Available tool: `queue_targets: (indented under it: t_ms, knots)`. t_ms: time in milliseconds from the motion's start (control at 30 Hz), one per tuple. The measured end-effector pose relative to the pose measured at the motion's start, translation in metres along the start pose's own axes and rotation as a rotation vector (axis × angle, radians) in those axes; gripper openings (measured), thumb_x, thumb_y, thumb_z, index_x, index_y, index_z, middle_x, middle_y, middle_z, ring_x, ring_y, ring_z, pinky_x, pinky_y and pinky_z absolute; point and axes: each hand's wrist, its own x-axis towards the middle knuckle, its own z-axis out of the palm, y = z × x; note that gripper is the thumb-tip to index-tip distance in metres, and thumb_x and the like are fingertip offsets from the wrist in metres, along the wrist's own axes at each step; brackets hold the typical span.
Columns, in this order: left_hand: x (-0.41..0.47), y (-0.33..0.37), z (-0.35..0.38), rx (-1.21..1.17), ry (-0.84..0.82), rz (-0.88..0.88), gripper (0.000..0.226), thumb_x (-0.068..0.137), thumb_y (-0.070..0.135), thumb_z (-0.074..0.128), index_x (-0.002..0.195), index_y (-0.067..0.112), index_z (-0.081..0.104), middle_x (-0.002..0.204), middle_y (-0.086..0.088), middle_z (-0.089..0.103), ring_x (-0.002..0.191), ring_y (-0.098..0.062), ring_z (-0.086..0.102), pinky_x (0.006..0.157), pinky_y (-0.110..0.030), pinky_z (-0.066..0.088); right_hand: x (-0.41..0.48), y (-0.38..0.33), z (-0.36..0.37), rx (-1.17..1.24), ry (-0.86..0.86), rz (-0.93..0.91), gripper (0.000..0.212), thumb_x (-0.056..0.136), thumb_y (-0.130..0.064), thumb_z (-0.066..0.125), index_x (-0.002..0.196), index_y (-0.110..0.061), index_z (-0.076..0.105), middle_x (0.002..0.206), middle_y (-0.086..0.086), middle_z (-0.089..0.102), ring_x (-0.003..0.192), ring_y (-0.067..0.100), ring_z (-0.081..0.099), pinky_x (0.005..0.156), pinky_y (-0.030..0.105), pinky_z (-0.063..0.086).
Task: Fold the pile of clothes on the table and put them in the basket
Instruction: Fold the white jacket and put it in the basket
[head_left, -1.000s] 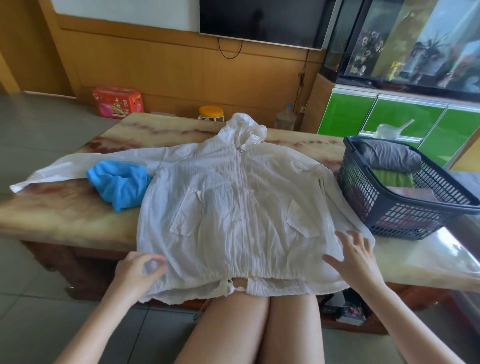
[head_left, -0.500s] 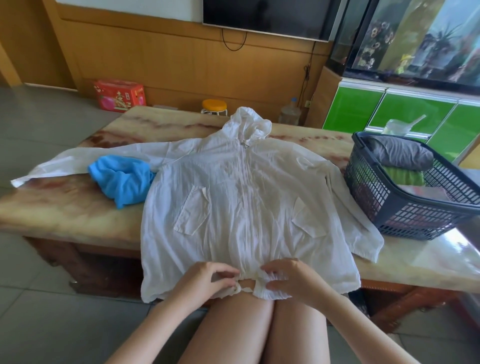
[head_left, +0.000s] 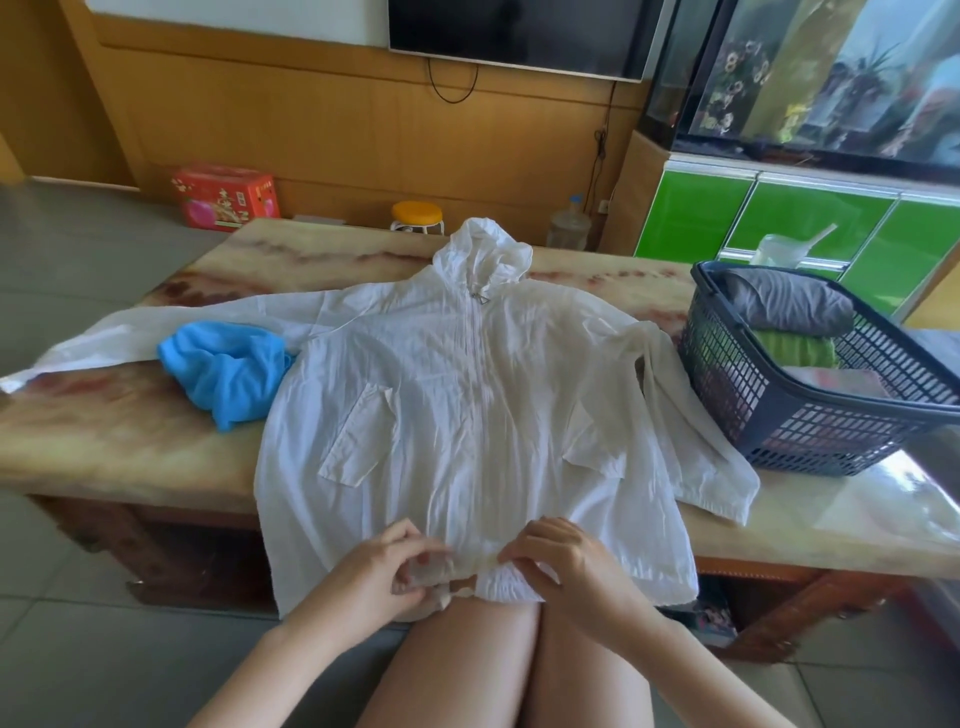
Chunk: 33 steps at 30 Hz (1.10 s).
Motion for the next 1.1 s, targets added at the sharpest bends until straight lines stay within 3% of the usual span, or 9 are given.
queue_targets:
  t_ms: [167, 267, 367, 500, 600, 700, 800, 867, 1100]
  knots:
    - [-0.001, 0.006, -0.006, 0.018, 0.148, 0.109, 0.032, 0.083, 0.009, 0.062, 0.101, 0.034, 0.069, 0.086, 0.022, 0.052, 0.08, 0.001, 0.051, 0.068, -0.008, 0.038, -0.004, 0.001, -0.001, 0.051, 0.035, 0.029, 0.017, 0.089, -0.022, 0.053, 0.093, -0.03, 0.068, 0.083, -0.016, 0.061, 0.078, 0.002, 0.054, 0.069, 0.014, 0.042]
    - [-0.004, 0.007, -0.012, 0.035, 0.074, 0.094, 0.02, 0.085, 0.032, 0.055, 0.099, 0.04, 0.068, 0.084, 0.016, 0.055, 0.085, 0.002, 0.049, 0.074, -0.008, 0.036, -0.007, 0.006, 0.003, 0.005, -0.132, 0.025, 0.016, 0.089, -0.026, 0.054, 0.097, -0.032, 0.067, 0.086, -0.015, 0.062, 0.079, 0.001, 0.054, 0.069, 0.015, 0.041]
    - [-0.001, -0.004, -0.01, 0.164, 0.037, 0.084, 0.038, 0.082, 0.057, 0.038, 0.103, 0.043, 0.066, 0.089, 0.024, 0.058, 0.095, 0.008, 0.048, 0.083, -0.008, 0.034, -0.002, 0.008, -0.001, 0.128, -0.152, 0.142, 0.027, 0.088, -0.043, 0.048, 0.099, -0.032, 0.07, 0.098, -0.018, 0.063, 0.09, -0.002, 0.057, 0.074, 0.013, 0.042]
    - [0.025, -0.037, -0.024, 0.254, 0.447, -0.003, 0.029, 0.089, 0.028, 0.054, 0.116, 0.025, 0.065, 0.113, 0.011, 0.059, 0.109, -0.009, 0.055, 0.095, -0.025, 0.041, 0.02, 0.028, -0.016, 0.079, -0.06, 0.296, 0.057, 0.083, -0.069, 0.033, 0.123, -0.037, 0.059, 0.135, -0.024, 0.046, 0.126, -0.005, 0.04, 0.107, 0.02, 0.03]
    - [0.048, -0.056, -0.039, 0.343, 0.372, -0.299, 0.057, 0.096, 0.039, 0.046, 0.147, 0.03, 0.022, 0.156, 0.003, 0.015, 0.144, -0.024, 0.015, 0.112, -0.053, 0.015, 0.041, 0.041, -0.018, -0.06, -0.233, 0.327, 0.071, 0.08, -0.071, 0.02, 0.145, -0.041, 0.024, 0.152, -0.023, 0.011, 0.142, 0.0, 0.002, 0.117, 0.027, 0.003]
    - [0.06, -0.075, -0.038, 0.41, 0.123, -0.513, 0.063, 0.095, 0.056, 0.022, 0.142, 0.038, -0.016, 0.152, 0.006, -0.026, 0.143, -0.016, -0.02, 0.114, -0.051, -0.006, 0.057, 0.046, -0.002, -0.088, -0.385, 0.325, 0.082, 0.073, -0.079, 0.005, 0.146, -0.042, -0.003, 0.154, -0.017, -0.013, 0.143, 0.008, -0.016, 0.117, 0.032, -0.008]
    - [0.054, -0.089, -0.04, 0.459, 0.093, -0.548, 0.062, 0.094, 0.059, 0.016, 0.144, 0.039, -0.015, 0.156, 0.005, -0.019, 0.144, -0.016, -0.016, 0.117, -0.047, -0.003, 0.057, 0.053, 0.018, -0.23, -0.486, 0.314, 0.106, 0.047, -0.089, -0.028, 0.141, -0.04, -0.019, 0.156, -0.01, -0.018, 0.144, 0.017, -0.018, 0.117, 0.038, -0.008]
    - [0.042, -0.097, -0.044, 0.477, 0.113, -0.533, 0.063, 0.094, 0.058, 0.018, 0.142, 0.037, -0.018, 0.157, 0.004, -0.015, 0.144, -0.016, -0.013, 0.118, -0.043, -0.001, 0.053, 0.054, 0.021, -0.236, -0.474, 0.319, 0.102, 0.044, -0.088, -0.031, 0.136, -0.044, -0.022, 0.156, -0.011, -0.016, 0.144, 0.016, -0.017, 0.115, 0.036, -0.01]
    - [0.066, -0.074, -0.065, 0.332, 0.275, -0.484, 0.056, 0.096, 0.049, 0.033, 0.146, 0.024, 0.031, 0.152, -0.003, 0.03, 0.14, -0.02, 0.025, 0.113, -0.037, 0.023, 0.065, 0.064, -0.01, 0.105, -0.333, 0.392, 0.095, 0.065, -0.085, 0.01, 0.147, -0.038, 0.021, 0.157, -0.014, 0.006, 0.144, 0.005, 0.0, 0.118, 0.034, 0.003]
